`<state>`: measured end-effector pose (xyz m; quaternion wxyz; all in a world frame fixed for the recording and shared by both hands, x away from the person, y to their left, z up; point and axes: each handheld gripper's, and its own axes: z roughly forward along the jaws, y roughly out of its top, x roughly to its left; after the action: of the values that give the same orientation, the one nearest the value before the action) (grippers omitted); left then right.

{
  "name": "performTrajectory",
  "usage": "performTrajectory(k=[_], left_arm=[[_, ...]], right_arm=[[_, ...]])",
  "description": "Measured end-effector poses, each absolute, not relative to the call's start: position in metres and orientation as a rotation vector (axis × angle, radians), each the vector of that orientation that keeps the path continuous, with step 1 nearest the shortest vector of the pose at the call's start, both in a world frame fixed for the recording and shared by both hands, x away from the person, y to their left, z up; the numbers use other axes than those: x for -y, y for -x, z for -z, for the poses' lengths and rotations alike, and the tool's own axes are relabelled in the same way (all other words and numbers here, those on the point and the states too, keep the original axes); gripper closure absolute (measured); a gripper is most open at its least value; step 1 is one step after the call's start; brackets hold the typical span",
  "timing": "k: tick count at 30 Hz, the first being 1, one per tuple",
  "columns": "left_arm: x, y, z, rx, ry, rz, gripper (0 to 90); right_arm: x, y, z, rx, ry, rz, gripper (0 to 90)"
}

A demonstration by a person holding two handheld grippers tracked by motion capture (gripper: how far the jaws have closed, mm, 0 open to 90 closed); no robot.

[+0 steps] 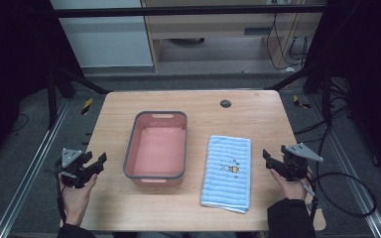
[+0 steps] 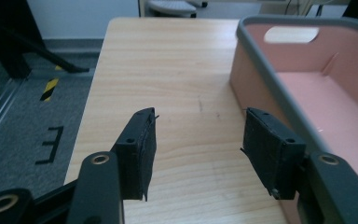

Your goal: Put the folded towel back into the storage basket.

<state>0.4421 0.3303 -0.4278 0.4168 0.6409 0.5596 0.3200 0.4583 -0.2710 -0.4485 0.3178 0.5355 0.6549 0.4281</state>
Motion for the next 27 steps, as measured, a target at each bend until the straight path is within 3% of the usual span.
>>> performTrajectory(k=[27], left_arm=[[-0.293,-0.421,0.389,-1.25,-1.597,-0.795,35.6]], right_arm=[[0.258,-0.453,0.42,-1.76,-1.313,-1.21,27.8]])
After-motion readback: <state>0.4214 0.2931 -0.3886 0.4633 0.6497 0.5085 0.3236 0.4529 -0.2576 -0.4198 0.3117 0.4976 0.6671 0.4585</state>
